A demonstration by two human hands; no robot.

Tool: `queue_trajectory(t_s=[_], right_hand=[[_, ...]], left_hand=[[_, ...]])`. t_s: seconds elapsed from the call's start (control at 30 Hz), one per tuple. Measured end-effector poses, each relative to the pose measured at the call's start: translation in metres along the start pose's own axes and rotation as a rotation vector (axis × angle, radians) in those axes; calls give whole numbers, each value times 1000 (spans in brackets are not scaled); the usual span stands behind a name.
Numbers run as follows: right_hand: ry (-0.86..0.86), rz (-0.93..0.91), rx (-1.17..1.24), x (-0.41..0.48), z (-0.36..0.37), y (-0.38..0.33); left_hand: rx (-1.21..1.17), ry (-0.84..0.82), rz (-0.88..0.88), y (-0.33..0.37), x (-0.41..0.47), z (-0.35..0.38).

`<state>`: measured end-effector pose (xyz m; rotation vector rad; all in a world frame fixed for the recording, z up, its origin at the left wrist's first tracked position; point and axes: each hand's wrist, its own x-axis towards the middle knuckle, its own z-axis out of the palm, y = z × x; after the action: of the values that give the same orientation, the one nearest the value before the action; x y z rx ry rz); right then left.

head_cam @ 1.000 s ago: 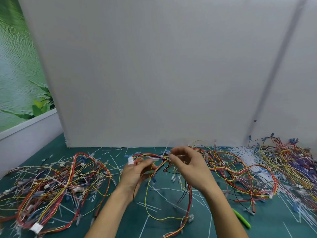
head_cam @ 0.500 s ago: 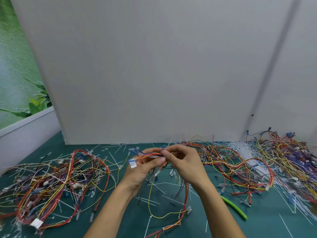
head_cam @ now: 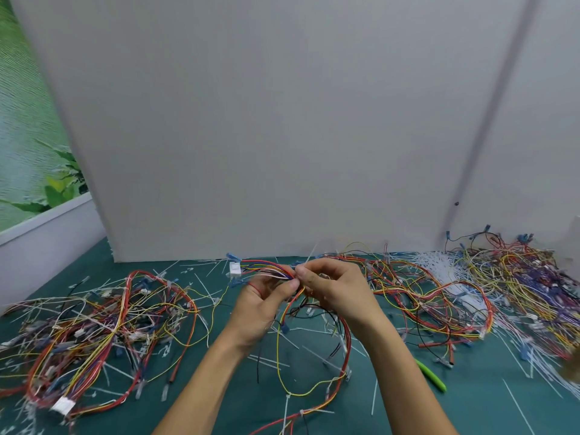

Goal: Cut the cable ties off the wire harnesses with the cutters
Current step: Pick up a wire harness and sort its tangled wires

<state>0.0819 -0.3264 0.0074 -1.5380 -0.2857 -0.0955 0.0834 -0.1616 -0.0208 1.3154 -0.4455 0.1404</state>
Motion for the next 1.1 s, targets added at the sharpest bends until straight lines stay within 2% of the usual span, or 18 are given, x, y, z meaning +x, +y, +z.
queue_trajectory(t_s=[0.17,0.53,0.7,0.77,0.9,0.93,1.1], right_hand=[[8,-29,-60,-2,-4,2],[78,15,8,7,7,19],[103,31,-30,8,0,26],[124,70,-154,9,-8,29],[120,276,-836,11,-51,40],[106,362,-931,11,-63,44],[71,703,-968,5,-93,56]], left_hand=[[-12,-1,-49,-6,1,2],[-68,-42,-68,-4,1,9],[-12,18,-124,-13,3,4],[29,64,-162,-18,5,4],[52,140,-215,-25,8,-3],[66,150,-213,-26,8,-7],[120,204,-209,-30,11,-18]])
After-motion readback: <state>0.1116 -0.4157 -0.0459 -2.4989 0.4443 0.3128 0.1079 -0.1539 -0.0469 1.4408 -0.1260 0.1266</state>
